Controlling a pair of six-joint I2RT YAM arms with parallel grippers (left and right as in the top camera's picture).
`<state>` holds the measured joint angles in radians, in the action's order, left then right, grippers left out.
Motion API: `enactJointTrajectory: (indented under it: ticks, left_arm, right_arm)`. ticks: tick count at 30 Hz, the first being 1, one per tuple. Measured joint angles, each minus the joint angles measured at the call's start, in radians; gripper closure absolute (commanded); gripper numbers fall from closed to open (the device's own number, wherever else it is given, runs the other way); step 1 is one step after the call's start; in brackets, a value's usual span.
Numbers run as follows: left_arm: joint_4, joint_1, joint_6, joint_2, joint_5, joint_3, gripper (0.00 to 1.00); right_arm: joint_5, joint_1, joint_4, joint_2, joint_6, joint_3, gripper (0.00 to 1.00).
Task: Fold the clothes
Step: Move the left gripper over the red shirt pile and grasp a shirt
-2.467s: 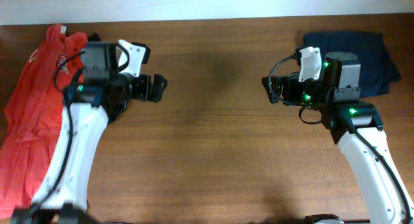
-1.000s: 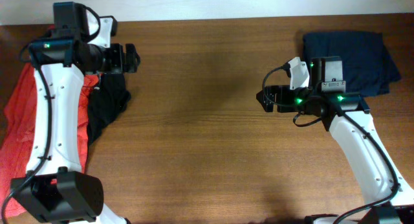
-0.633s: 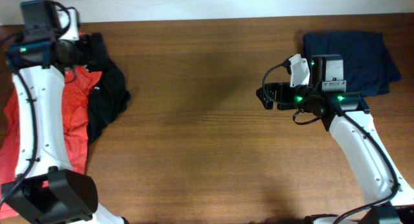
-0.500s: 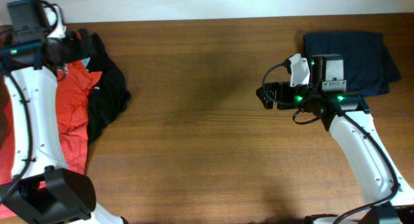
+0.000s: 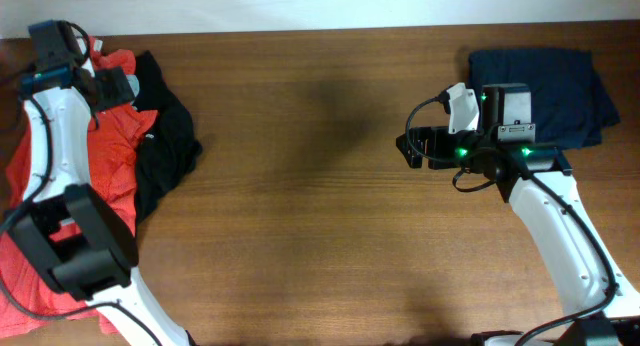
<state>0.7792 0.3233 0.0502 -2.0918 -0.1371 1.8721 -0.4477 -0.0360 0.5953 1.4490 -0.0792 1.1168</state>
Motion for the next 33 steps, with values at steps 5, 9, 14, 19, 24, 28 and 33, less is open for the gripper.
enactJointTrajectory:
  ticks: [5,9,14,19,24,28,33]
  left_arm:
    - [-0.039,0.039,0.0,-0.059,-0.002,0.0,0.01]
    - [-0.095,0.09,-0.011,-0.071,0.002,0.0,0.01]
    - [-0.139,0.127,-0.092,-0.09,0.045,0.0,0.01]
    - [-0.17,0.126,-0.14,-0.146,0.071,0.0,0.02]
    - [-0.187,0.129,-0.156,-0.212,0.08,0.0,0.06]
    - [-0.2,0.13,-0.162,-0.237,0.087,0.0,0.09]
    - [-0.213,0.13,-0.163,-0.237,0.089,0.0,0.16]
  right_arm:
    - [0.0,0.0,0.001,0.0,0.0,0.0,0.01]
    - [0.0,0.0,0.001,0.0,-0.001,0.0,0.01]
    - [0.0,0.0,0.002,0.0,-0.001,0.0,0.01]
    - [0.0,0.0,0.001,0.011,0.0,0.0,0.01]
    - [0.0,0.0,0.002,0.044,0.0,0.0,0.01]
    - [0.0,0.0,0.002,0.075,0.0,0.0,0.01]
    - [0.0,0.0,0.0,0.108,-0.001,0.0,0.01]
